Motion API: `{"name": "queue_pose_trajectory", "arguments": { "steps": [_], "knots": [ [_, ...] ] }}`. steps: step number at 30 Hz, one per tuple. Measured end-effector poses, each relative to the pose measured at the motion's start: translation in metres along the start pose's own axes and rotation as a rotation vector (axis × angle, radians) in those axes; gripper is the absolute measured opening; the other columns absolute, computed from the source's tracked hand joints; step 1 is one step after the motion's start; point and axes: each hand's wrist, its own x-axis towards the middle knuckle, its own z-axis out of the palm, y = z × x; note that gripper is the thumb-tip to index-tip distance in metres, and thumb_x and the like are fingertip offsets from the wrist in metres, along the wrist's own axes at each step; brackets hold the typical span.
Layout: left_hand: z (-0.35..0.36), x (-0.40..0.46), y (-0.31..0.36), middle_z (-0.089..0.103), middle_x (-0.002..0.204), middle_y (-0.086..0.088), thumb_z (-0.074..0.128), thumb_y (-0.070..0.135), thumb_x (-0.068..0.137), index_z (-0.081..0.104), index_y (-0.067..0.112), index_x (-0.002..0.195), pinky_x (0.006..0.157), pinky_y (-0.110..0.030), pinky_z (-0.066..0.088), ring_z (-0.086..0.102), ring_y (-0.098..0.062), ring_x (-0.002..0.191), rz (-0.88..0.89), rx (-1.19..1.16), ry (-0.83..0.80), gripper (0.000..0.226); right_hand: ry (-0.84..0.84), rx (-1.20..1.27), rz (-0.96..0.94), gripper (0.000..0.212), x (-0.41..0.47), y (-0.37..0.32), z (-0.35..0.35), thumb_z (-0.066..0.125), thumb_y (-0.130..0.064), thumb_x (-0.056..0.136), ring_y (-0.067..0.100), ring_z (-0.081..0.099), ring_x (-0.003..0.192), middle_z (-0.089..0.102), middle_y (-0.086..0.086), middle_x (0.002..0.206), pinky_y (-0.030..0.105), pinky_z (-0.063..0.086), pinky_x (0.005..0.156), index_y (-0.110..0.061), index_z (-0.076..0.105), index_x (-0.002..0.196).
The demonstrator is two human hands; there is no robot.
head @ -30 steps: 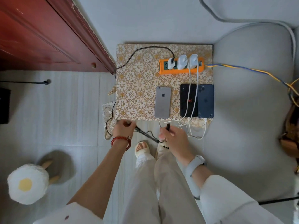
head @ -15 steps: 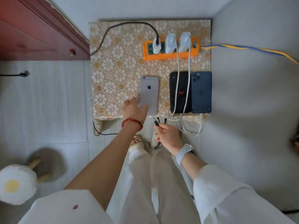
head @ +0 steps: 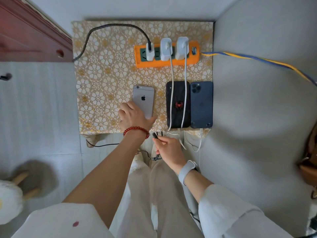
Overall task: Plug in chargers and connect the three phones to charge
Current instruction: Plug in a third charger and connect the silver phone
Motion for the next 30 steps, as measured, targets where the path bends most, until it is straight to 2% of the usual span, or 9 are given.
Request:
{"name": "queue_pose_trajectory", "arguments": {
  "steps": [2,5,10,15,18,22,26,28,30],
  "knots": [
    [-0.004,0.005,-0.002,0.039,0.122,-0.018,0.07,0.051,0.067,0.033,-0.001,0.118,0.084,-0.042,0.045,0.043,-0.037,0.111,0.006,-0.016,-0.043,0.082,0.008,0.017,-0.038,0.028,0.0,0.001,0.001,0.053,-0.017,0.087,0.041,0.06,0.06,0.056,0.008,0.05,0.046,0.05,0.066,0.003,0.064,0.07],
    [-0.014,0.012,-0.004,0.04,0.122,-0.017,0.069,0.042,0.069,0.033,0.0,0.119,0.079,-0.041,0.042,0.048,-0.036,0.11,-0.036,-0.085,-0.08,0.074,0.047,0.011,-0.087,0.027,-0.001,0.003,0.006,0.053,-0.019,0.087,0.041,0.059,0.061,0.061,0.018,0.057,0.052,0.051,0.066,0.001,0.066,0.074],
    [-0.013,0.005,0.003,0.035,0.128,-0.016,0.068,0.063,0.062,0.026,-0.001,0.128,0.09,-0.043,0.045,0.04,-0.034,0.12,-0.059,0.022,-0.125,0.101,0.091,0.014,-0.076,0.024,-0.004,0.0,0.015,0.052,-0.019,0.088,0.036,0.062,0.062,0.061,0.008,0.058,0.053,0.052,0.07,-0.005,0.07,0.081],
    [-0.002,0.004,0.009,0.04,0.129,-0.016,0.074,0.054,0.061,0.029,0.0,0.125,0.096,-0.046,0.039,0.04,-0.033,0.122,-0.141,-0.102,-0.087,0.095,0.093,0.121,0.043,0.024,-0.002,0.007,0.011,0.051,-0.018,0.088,0.02,0.056,0.059,0.061,0.003,0.059,0.053,0.052,0.077,-0.005,0.069,0.079],
    [-0.003,0.007,0.006,0.044,0.129,-0.019,0.075,0.045,0.065,0.032,-0.002,0.127,0.097,-0.043,0.039,0.043,-0.035,0.12,-0.132,-0.176,-0.099,0.088,0.089,0.136,0.094,0.025,-0.006,0.008,0.005,0.051,-0.02,0.09,0.015,0.057,0.057,0.062,-0.001,0.062,0.042,0.054,0.075,-0.003,0.07,0.089],
    [-0.01,0.011,-0.006,0.062,0.114,-0.017,0.061,0.025,0.083,0.054,-0.001,0.114,0.078,-0.034,0.047,0.059,-0.032,0.101,-0.022,-0.463,-0.184,0.041,0.055,0.169,0.091,0.026,-0.012,0.003,0.001,0.05,-0.018,0.09,0.012,0.054,0.051,0.057,0.006,0.061,0.04,0.052,0.071,0.0,0.068,0.085],
    [-0.018,0.008,-0.015,0.063,0.093,-0.013,0.057,0.012,0.087,0.056,-0.006,0.108,0.083,-0.042,0.051,0.063,-0.028,0.086,-0.242,-1.04,-0.411,0.028,0.047,0.297,0.089,0.019,-0.024,-0.012,0.0,0.052,-0.013,0.09,0.013,0.051,0.048,0.05,0.0,0.054,0.037,0.049,0.066,-0.007,0.07,0.094],
    [-0.022,0.005,-0.018,0.061,0.083,-0.008,0.055,0.009,0.088,0.057,-0.003,0.095,0.076,-0.04,0.055,0.061,-0.021,0.074,-0.32,-1.219,-0.483,0.015,0.054,0.341,0.093,0.018,-0.029,-0.019,0.0,0.053,-0.013,0.09,0.01,0.05,0.047,0.05,-0.002,0.054,0.035,0.048,0.066,-0.013,0.07,0.096],
    [-0.025,0.004,-0.02,0.06,0.08,-0.007,0.055,0.009,0.088,0.056,0.003,0.081,0.064,-0.034,0.059,0.06,-0.018,0.071,-0.336,-1.271,-0.504,0.01,0.061,0.399,0.108,0.018,-0.033,-0.027,-0.002,0.052,-0.015,0.09,0.009,0.048,0.047,0.048,-0.003,0.053,0.03,0.046,0.062,-0.022,0.069,0.089]
  ]
}}
